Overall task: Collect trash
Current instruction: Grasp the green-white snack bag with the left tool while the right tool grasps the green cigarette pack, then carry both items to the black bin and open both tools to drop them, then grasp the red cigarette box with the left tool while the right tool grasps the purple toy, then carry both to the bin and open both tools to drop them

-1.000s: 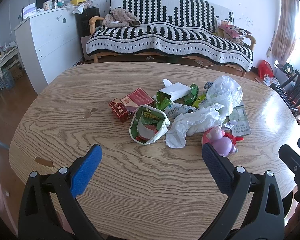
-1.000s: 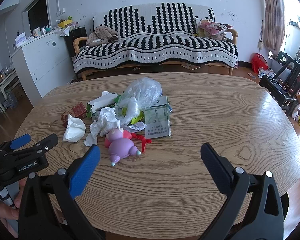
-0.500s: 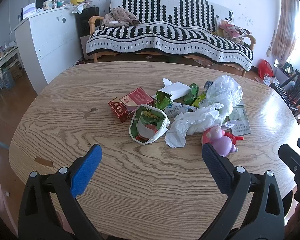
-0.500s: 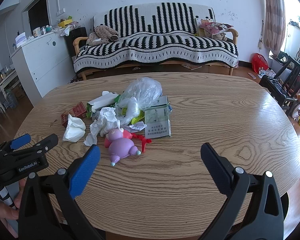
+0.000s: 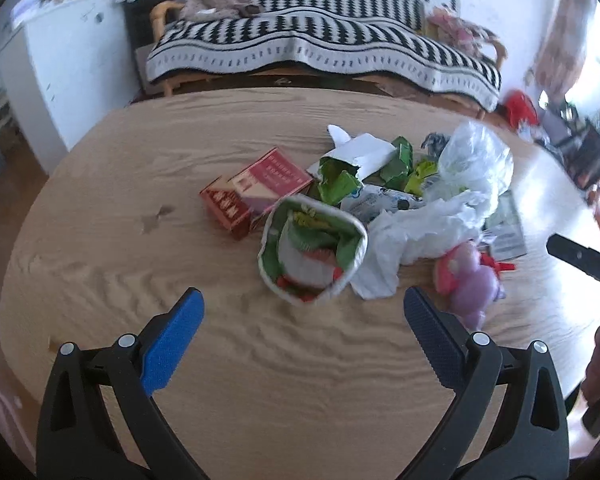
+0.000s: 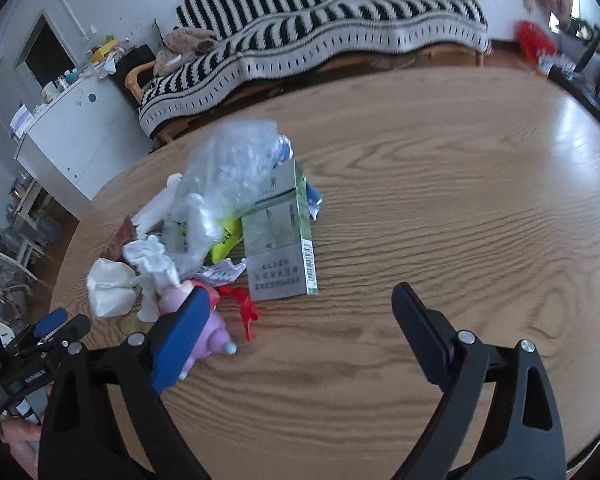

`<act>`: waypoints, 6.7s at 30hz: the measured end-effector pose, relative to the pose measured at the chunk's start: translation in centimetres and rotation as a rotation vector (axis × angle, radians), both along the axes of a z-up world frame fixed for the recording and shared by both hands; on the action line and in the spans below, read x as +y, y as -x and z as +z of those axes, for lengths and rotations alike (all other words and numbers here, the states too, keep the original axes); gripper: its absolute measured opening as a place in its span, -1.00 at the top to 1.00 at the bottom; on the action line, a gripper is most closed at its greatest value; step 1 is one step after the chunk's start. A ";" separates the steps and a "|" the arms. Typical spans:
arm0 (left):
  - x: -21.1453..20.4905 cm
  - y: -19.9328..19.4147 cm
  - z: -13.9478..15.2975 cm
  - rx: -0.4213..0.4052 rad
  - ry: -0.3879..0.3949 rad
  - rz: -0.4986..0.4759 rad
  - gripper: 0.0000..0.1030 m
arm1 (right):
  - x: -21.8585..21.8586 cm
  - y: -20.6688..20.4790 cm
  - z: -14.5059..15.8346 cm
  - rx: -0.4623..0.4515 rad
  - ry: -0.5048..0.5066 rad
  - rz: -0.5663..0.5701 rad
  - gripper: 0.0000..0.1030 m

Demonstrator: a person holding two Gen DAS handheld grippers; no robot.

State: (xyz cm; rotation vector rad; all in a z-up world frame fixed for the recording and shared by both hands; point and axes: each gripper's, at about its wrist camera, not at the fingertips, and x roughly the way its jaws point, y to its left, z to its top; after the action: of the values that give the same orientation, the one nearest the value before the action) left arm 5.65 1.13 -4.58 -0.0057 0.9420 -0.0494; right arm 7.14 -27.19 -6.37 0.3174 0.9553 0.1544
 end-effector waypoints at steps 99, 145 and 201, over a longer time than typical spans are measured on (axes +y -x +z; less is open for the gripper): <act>-42.8 16.7 -0.3 0.050 0.151 -0.891 -0.86 | -33.6 27.6 5.4 -0.043 0.120 -0.609 -0.65; 2.7 -12.9 -5.6 0.007 -0.065 -0.269 -0.49 | 13.2 0.4 -4.2 0.021 0.281 0.259 -0.02; -43.1 12.4 0.1 -0.050 0.153 -0.906 -0.38 | -35.2 28.8 3.3 -0.036 0.113 -0.667 0.04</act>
State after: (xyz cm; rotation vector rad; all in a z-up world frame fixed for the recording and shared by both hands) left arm -6.74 -41.98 -4.51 0.2808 0.8250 -0.9539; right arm -21.69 -62.36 -3.09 0.5098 0.7761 -0.5002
